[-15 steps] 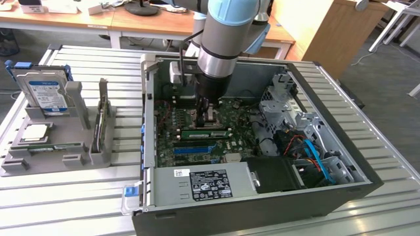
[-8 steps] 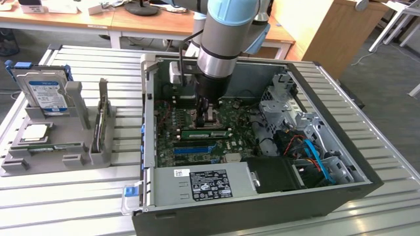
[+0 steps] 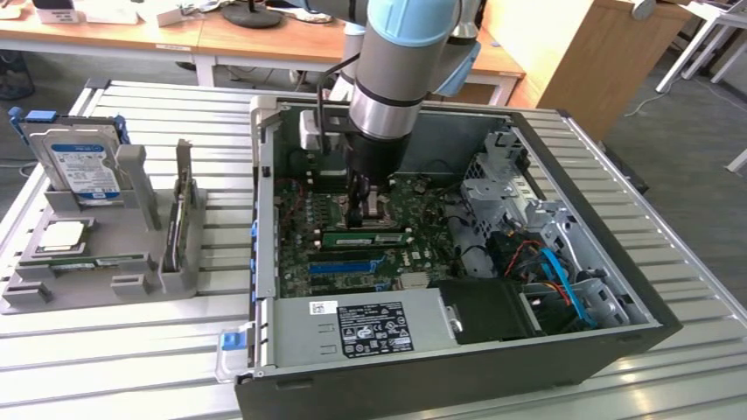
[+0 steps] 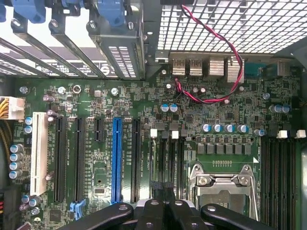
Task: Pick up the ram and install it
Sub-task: 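Press down the ram until it locks into place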
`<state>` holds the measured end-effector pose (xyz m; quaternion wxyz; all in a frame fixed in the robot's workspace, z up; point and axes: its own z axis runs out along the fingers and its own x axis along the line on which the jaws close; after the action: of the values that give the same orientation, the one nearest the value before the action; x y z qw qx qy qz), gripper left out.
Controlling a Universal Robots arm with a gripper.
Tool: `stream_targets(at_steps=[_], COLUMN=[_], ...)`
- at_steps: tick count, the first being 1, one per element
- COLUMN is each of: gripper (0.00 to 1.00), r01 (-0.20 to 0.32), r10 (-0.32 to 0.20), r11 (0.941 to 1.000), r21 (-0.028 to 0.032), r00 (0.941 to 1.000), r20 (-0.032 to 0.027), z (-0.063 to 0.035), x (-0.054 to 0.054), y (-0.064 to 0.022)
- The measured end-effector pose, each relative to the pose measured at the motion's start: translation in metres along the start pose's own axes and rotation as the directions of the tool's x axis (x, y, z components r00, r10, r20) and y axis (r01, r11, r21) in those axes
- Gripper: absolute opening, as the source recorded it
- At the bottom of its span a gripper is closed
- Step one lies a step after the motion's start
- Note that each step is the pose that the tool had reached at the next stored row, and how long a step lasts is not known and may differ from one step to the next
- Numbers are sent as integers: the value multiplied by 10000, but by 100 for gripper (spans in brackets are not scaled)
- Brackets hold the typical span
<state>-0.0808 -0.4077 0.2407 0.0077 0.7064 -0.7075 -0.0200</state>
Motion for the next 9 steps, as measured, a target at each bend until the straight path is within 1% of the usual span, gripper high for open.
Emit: stream_targets(at_steps=[9], gripper=[11], r01=[0], r10=[0], r11=[10000], r21=[0], r00=[10000], r20=[0], z=[11], x=[9], y=[2])
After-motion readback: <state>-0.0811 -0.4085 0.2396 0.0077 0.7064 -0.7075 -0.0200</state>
